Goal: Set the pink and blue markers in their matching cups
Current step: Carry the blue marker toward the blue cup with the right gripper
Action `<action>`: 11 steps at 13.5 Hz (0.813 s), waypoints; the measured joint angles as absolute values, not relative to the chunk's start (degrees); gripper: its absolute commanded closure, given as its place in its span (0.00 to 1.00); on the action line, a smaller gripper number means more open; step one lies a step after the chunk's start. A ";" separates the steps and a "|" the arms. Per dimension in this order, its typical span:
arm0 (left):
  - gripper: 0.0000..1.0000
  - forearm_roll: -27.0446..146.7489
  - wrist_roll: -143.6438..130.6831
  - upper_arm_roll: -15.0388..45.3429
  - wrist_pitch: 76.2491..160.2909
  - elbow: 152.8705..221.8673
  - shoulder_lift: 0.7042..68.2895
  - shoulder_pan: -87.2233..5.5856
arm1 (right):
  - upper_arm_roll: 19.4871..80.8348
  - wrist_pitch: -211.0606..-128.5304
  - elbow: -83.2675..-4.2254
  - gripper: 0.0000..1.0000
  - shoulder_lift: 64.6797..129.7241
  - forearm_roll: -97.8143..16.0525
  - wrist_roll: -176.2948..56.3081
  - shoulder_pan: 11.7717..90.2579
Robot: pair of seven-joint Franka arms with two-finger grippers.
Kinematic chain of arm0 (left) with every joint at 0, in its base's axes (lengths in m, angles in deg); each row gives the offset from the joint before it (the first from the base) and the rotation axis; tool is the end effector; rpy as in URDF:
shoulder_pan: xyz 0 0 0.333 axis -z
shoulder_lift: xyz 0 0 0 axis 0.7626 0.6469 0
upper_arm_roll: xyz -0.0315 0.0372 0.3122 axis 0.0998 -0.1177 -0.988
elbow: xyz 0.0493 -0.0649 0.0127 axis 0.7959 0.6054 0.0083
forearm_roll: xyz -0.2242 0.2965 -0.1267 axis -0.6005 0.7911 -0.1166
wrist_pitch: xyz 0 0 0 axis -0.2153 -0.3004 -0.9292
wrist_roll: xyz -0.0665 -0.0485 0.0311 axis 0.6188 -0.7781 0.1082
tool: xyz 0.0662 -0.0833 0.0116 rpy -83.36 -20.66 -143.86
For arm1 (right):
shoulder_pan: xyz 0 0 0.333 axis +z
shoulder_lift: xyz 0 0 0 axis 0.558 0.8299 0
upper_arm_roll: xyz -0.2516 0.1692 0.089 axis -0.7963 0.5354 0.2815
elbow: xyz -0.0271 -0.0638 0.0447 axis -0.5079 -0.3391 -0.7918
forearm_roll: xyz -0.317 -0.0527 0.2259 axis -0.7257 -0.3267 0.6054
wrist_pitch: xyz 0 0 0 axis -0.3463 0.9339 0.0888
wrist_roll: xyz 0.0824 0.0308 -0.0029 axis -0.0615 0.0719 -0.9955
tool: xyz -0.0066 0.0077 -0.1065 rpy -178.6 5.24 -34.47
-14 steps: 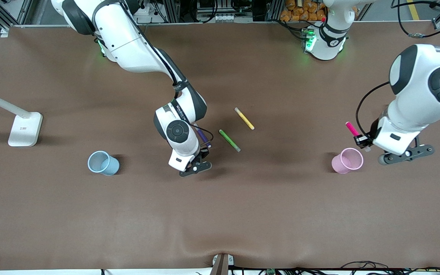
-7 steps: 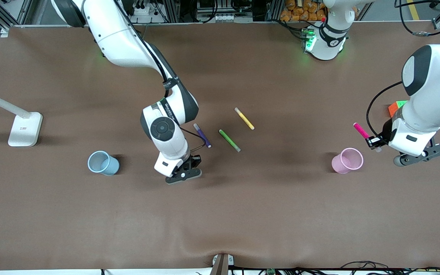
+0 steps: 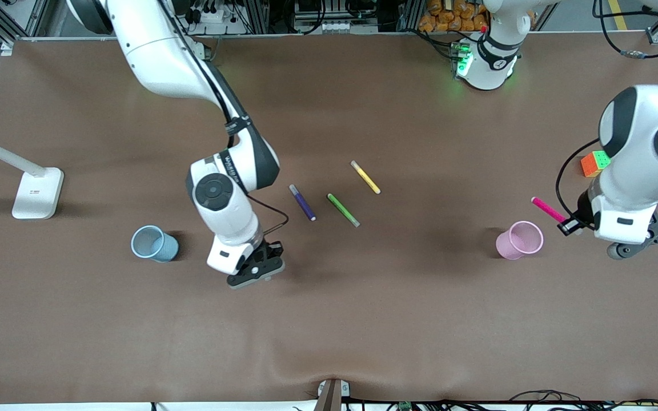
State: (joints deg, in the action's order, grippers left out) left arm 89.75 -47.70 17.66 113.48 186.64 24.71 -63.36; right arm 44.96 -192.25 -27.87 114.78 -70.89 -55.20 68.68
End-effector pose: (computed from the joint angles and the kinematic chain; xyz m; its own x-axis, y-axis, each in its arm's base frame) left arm 0.6321 -0.0369 0.4306 0.8360 0.5281 0.1491 0.5483 -0.8155 -0.1854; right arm 0.6681 0.3316 0.2940 0.8880 0.3851 0.2514 0.3925 -0.9195 0.0220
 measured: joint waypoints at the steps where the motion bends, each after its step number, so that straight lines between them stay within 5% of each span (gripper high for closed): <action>1: 1.00 91.79 -51.46 17.81 113.79 186.83 25.88 -62.94 | 44.96 -192.35 -27.80 1.00 114.24 -70.87 -56.12 68.12; 11: 1.00 110.74 -72.17 18.09 114.30 186.70 33.73 -59.30 | 44.83 -194.75 -28.60 1.00 105.96 -70.83 -66.91 60.96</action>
